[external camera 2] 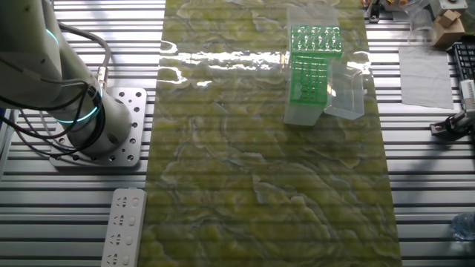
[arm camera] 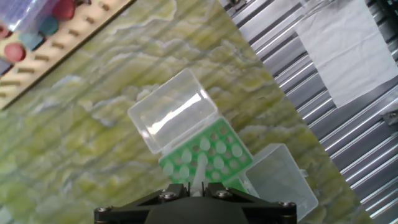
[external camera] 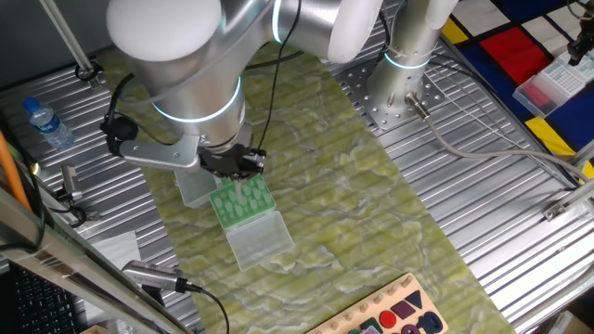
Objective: Transfer all large pipette tips from one holder to another
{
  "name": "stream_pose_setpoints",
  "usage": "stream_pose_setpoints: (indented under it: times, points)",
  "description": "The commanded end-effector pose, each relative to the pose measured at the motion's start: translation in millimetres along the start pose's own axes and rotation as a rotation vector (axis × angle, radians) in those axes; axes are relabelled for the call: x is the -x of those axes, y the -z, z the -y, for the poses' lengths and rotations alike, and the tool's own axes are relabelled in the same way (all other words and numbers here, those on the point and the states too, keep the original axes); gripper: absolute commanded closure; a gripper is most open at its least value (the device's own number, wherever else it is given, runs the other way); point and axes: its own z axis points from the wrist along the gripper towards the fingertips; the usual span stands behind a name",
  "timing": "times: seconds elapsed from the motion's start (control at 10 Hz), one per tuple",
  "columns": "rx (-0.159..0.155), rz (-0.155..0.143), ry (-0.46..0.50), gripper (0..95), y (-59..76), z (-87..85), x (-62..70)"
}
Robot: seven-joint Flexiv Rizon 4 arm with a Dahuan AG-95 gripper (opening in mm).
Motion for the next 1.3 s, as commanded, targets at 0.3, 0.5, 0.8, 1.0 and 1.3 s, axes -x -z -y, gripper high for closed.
stream_pose_setpoints:
  times: [0.3, 0.5, 0.8, 1.0, 1.3]
  points:
    - [-0.023, -0.028, 0.101, 95.0, -7.5, -3.8, -16.2]
    - [-0.024, -0.044, 0.160, 95.0, -11.6, -6.3, -24.0]
    - [-0.026, -0.055, 0.192, 95.0, -14.6, -8.4, -29.6]
    - [-0.021, -0.048, 0.185, 95.0, -13.8, -8.5, -28.6]
    - [-0.017, -0.038, 0.164, 95.0, -12.2, -8.3, -25.8]
